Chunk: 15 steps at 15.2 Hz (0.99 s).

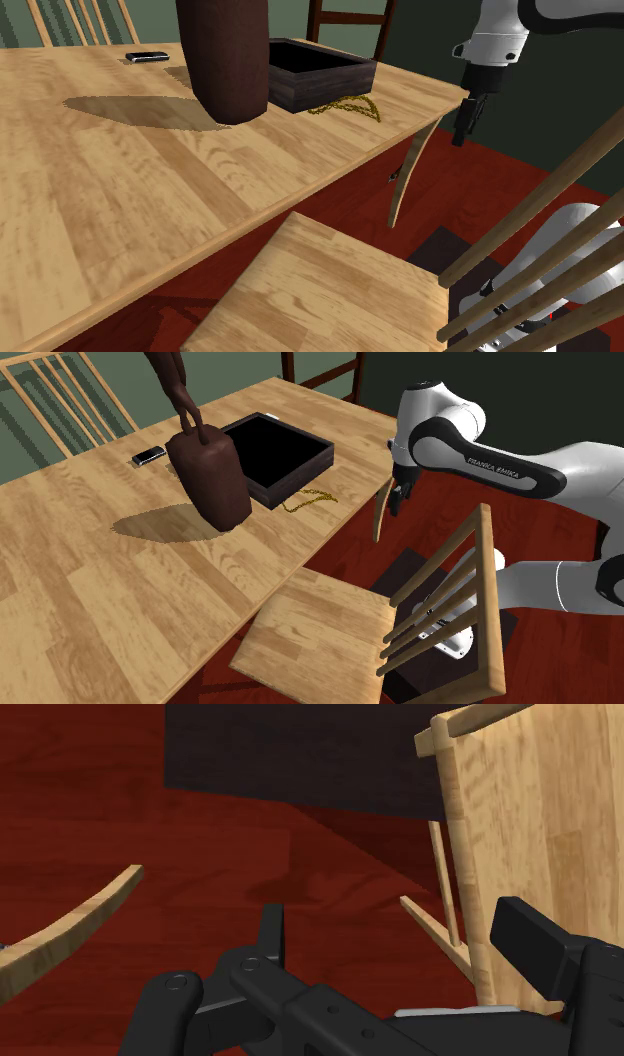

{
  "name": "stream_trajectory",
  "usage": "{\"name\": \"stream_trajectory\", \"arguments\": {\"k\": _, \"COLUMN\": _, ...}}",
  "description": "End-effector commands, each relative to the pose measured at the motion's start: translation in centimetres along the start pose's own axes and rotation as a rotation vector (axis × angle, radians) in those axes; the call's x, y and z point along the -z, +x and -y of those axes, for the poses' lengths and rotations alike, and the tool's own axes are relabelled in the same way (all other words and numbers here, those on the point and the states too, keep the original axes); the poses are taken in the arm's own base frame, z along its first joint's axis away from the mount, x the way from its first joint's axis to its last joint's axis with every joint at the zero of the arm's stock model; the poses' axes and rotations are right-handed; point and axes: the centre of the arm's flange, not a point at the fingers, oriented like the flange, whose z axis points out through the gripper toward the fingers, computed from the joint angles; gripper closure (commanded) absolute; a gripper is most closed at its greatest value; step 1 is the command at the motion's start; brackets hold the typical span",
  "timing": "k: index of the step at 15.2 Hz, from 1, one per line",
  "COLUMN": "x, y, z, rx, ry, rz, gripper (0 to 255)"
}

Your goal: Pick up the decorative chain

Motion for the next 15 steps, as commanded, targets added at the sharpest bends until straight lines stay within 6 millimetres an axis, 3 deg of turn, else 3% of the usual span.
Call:
{"name": "stream_trajectory", "arguments": {"k": 1, "x": 0.0, "y": 0.0, "z": 0.0, "rx": 0.000, "ry": 0.000, "rz": 0.000, "gripper": 0}}
{"name": "stream_trajectory", "arguments": {"k": 15, "x": 6.0, "y": 15.2, "z": 7.2, "rx": 0.205, "ry": 0.016, "rz": -0.036, "gripper": 0}}
